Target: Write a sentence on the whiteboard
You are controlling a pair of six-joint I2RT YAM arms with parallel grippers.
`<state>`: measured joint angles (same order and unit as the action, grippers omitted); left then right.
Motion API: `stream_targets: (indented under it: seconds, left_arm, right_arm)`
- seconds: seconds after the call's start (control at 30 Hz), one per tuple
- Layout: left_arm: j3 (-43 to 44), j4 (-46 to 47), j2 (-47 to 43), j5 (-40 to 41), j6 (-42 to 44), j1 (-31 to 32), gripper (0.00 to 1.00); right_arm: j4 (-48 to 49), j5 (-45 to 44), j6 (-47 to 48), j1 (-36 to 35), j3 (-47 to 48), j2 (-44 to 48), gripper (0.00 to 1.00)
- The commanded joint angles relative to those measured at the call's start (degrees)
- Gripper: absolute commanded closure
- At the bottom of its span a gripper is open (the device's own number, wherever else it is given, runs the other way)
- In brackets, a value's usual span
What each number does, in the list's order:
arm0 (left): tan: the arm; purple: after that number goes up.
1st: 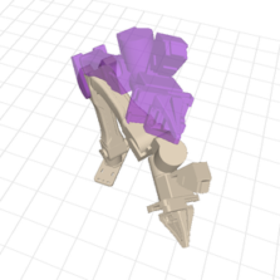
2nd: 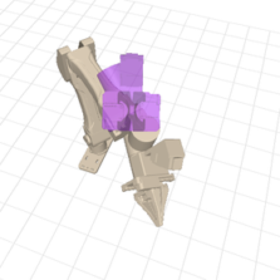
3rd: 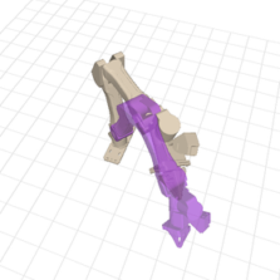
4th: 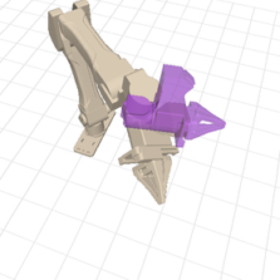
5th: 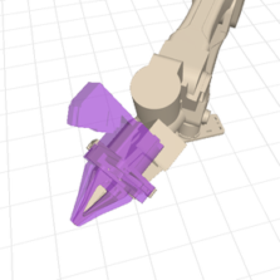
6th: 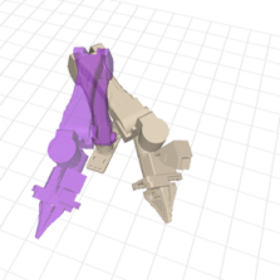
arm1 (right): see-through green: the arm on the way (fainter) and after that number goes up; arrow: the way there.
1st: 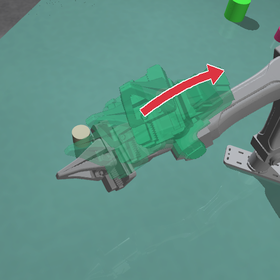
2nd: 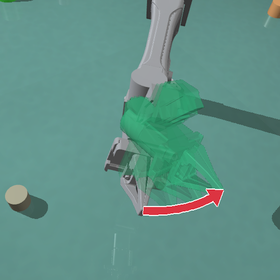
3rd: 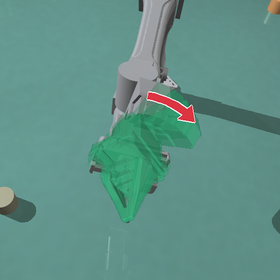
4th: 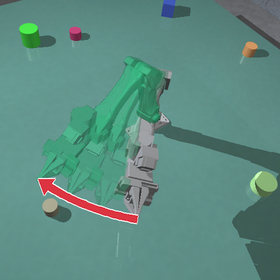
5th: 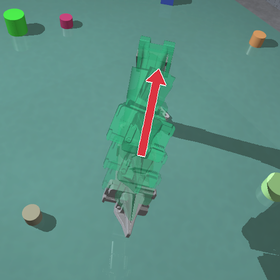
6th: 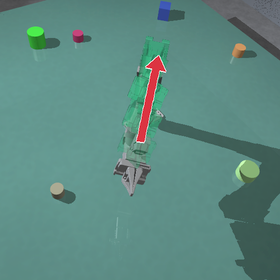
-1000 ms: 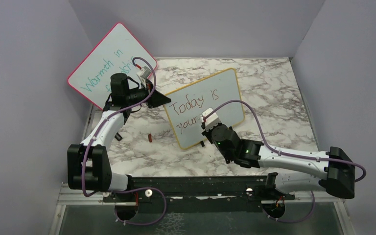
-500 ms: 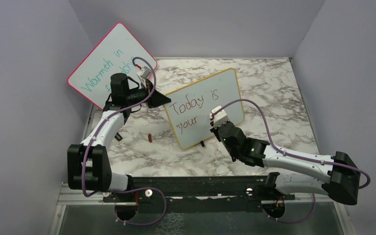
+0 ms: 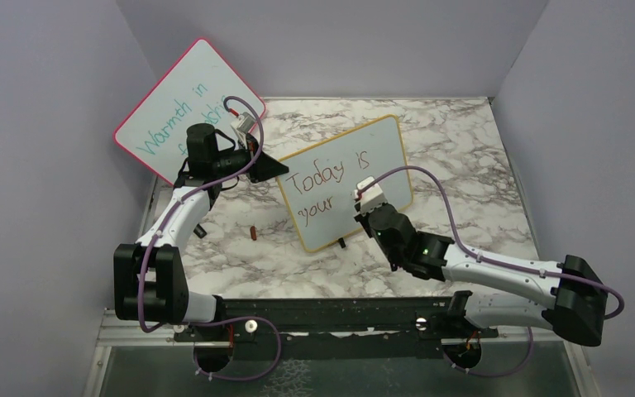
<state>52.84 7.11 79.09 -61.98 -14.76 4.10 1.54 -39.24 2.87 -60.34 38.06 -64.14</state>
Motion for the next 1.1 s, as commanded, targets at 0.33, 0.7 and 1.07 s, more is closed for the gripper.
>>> stream_targets:
  seconds: [0.33,0.7,1.07]
  left_arm:
    - [-0.21,-4.08,1.35,3.35,4.39,-0.13,1.0]
    - [-0.19,-4.1,1.45,3.35,4.39,-0.12,1.0]
    - [-0.26,-4.04,1.52,3.44,4.39,-0.18,1.0]
  right_arm:
    - [5.39,2.35,2.1,0.92,1.17,-2.56,1.0]
    - [5.13,5.13,2.97,0.94,1.29,-2.0,1.0]
    - [-0.43,8.21,1.12,0.92,0.81,-0.68,1.0]
